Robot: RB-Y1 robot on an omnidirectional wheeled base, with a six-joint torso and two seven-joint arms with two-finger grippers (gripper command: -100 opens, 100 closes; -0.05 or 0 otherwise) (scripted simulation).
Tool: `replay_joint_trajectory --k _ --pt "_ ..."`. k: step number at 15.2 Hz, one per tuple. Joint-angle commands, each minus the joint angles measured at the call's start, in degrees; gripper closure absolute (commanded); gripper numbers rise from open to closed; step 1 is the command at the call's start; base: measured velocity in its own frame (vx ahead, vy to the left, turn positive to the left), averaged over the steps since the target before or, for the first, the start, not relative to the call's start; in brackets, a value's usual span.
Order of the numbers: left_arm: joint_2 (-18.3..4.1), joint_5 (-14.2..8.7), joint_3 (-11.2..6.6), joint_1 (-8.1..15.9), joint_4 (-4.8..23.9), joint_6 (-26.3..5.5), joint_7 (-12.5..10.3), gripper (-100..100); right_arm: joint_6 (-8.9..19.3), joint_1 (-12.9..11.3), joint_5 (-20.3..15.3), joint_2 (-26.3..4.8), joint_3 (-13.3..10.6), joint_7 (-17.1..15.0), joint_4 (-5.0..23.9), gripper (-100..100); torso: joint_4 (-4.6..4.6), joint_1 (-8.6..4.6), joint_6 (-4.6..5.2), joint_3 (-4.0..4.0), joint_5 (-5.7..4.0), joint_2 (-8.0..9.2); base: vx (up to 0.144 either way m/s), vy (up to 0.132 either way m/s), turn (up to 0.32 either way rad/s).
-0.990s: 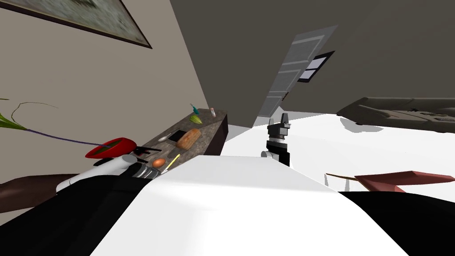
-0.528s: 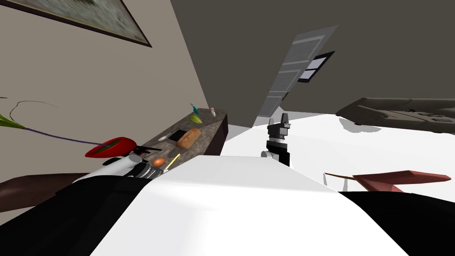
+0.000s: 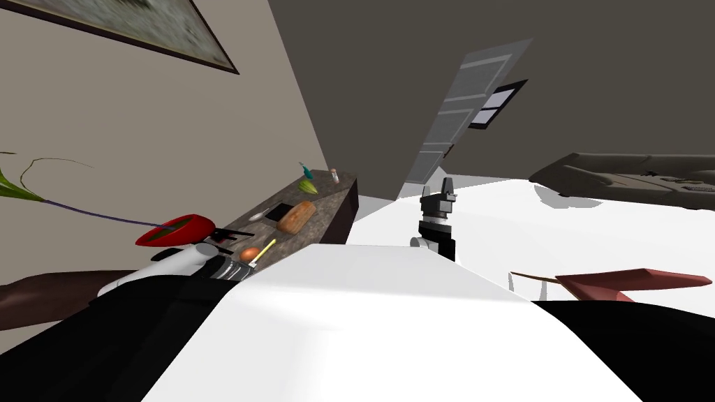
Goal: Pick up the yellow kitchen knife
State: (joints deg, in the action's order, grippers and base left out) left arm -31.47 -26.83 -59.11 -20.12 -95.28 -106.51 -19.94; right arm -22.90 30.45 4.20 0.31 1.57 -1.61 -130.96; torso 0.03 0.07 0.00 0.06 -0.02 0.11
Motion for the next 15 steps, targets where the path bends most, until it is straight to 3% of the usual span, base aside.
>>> replay_joint_trajectory --k 1,3,4,7,12,13,14,15 --pt "-0.1 0.2 0.18 0.1 0.3 1.6 0.0 -100 0.0 0.0 0.0 0.0 0.0 0.0 0.0 0 0.00 0.00 0.00 0.00 0.00 0.00 -0.035 -0.016 0.009" --pt "-0.7 0.7 0.58 0.3 1.4 3.1 0.3 -100 0.0 0.0 0.0 0.0 0.0 0.0 0.0 0 0.01 0.00 0.00 0.02 0.00 0.02 -0.035 -0.014 0.003" --pt "-0.7 0.3 -0.02 0.0 1.7 0.6 0.1 -100 0.0 0.0 0.0 0.0 0.0 0.0 0.0 0 0.01 0.06 0.02 0.02 -0.02 0.03 -0.055 0.047 -0.090" --pt "-0.5 0.2 -0.12 0.0 1.5 -1.7 0.0 -100 0.0 0.0 0.0 0.0 0.0 0.0 0.0 0 0.03 0.57 0.04 0.06 0.07 0.09 -0.052 0.078 -0.087" --pt "0.2 1.5 1.55 0.5 3.9 2.6 0.2 -100 0.0 0.0 0.0 0.0 0.0 0.0 0.0 0 -0.01 0.25 0.03 -0.07 0.02 -0.13 -0.005 -0.004 0.012" --pt "0.0 1.2 1.15 0.4 3.2 1.5 0.1 -100 0.0 0.0 0.0 0.0 0.0 0.0 0.0 0 -0.02 0.21 0.03 -0.08 0.01 -0.14 0.000 -0.015 0.007" --pt "-0.3 0.6 0.36 0.2 2.0 -0.2 0.0 100 0.0 0.0 0.0 0.0 0.0 0.0 0.0 0 -0.02 0.22 0.03 -0.08 0.00 -0.15 0.003 0.002 -0.018" --pt "-0.4 0.4 0.19 0.1 1.7 -0.6 0.0 100 0.0 0.0 0.0 0.0 0.0 0.0 0.0 0 -0.02 0.25 0.04 -0.09 -0.01 -0.16 0.005 0.015 -0.026"
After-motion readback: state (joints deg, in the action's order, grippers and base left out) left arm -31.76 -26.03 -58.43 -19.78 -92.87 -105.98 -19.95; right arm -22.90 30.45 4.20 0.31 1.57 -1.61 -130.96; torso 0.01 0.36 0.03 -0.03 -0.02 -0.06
